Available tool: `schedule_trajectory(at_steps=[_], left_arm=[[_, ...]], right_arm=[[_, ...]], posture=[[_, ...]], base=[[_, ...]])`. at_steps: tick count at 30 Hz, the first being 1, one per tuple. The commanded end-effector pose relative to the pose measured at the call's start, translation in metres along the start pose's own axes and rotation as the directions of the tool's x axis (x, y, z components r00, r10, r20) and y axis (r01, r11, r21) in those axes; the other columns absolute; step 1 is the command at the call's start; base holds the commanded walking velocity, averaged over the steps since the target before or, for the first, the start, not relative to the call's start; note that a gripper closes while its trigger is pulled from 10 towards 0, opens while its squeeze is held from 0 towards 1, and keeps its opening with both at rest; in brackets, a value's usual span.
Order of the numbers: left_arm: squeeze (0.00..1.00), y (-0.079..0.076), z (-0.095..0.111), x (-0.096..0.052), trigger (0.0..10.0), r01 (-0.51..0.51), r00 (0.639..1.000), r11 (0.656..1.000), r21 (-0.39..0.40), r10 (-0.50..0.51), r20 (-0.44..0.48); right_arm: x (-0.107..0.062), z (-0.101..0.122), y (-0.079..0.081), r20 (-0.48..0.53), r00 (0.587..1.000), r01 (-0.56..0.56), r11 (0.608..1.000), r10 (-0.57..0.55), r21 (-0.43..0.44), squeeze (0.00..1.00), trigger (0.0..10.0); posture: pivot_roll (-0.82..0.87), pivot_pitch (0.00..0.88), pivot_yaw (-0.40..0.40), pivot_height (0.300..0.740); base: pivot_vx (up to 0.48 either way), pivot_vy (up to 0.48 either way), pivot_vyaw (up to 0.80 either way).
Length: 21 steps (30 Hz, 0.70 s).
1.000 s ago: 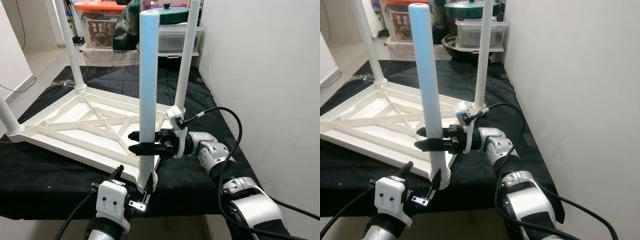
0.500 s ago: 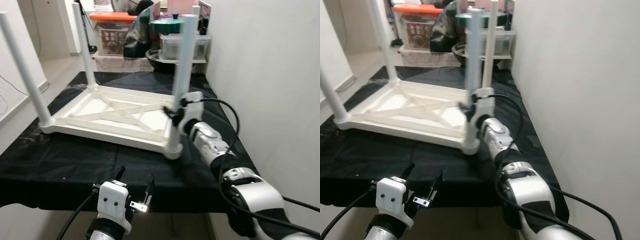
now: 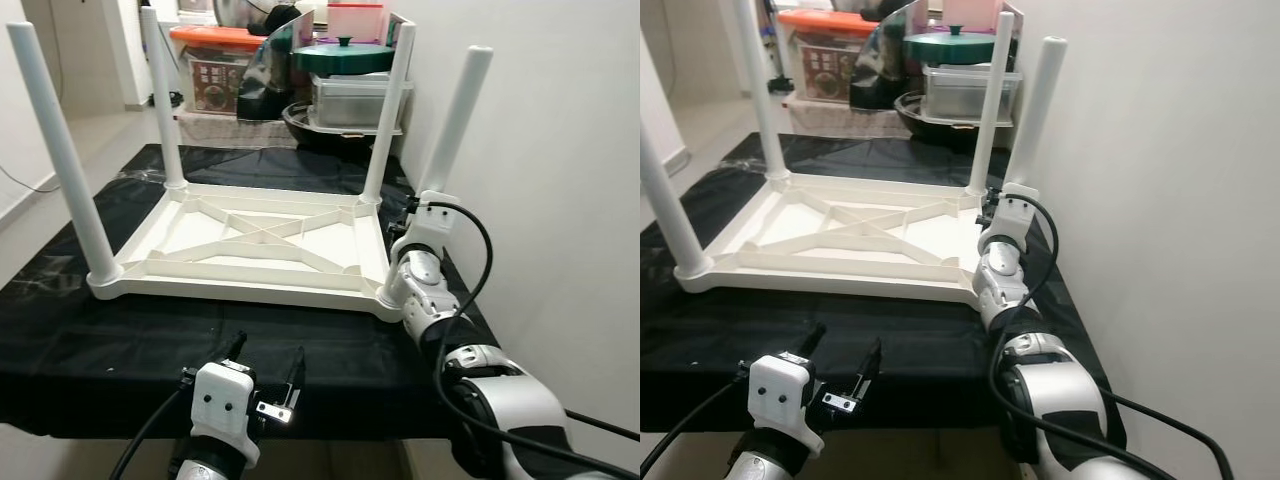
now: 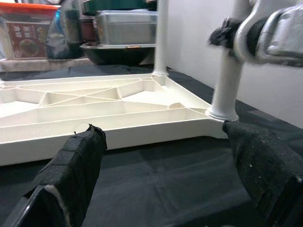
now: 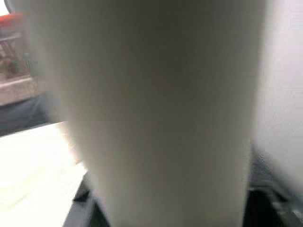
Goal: Building children table
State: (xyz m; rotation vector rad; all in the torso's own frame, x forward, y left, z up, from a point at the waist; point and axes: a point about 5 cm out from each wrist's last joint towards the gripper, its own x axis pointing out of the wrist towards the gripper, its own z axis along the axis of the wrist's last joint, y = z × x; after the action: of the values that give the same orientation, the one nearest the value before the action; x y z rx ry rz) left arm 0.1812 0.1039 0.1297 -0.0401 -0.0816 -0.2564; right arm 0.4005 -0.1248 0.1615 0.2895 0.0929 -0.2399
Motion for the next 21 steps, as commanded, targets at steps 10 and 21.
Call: schedule_trajectory(at_steps=[10,21], left_arm=[[0.0,0.0,-0.003,-0.001,10.0,0.003,1.0,1.0,0.007,-0.003,-0.014],[0.0,-0.001,-0.003,-0.002,10.0,0.007,1.0,1.0,0.004,-0.007,-0.015]], right_arm=[[-0.007,0.013,0.038,0.081,0.863,-0.502,0.829,0.498,0.246,0.0,10.0],[-0.037,0.023,0.037,0.064,0.172,-0.958,0.151,0.983,0.245,0.0,10.0]], posture=[[0.08,0.0,-0.053,0.74],[0.07,0.0,-0.048,0.74]], base=[[0.0,0.0,0.0],[0.0,0.0,0.0]])
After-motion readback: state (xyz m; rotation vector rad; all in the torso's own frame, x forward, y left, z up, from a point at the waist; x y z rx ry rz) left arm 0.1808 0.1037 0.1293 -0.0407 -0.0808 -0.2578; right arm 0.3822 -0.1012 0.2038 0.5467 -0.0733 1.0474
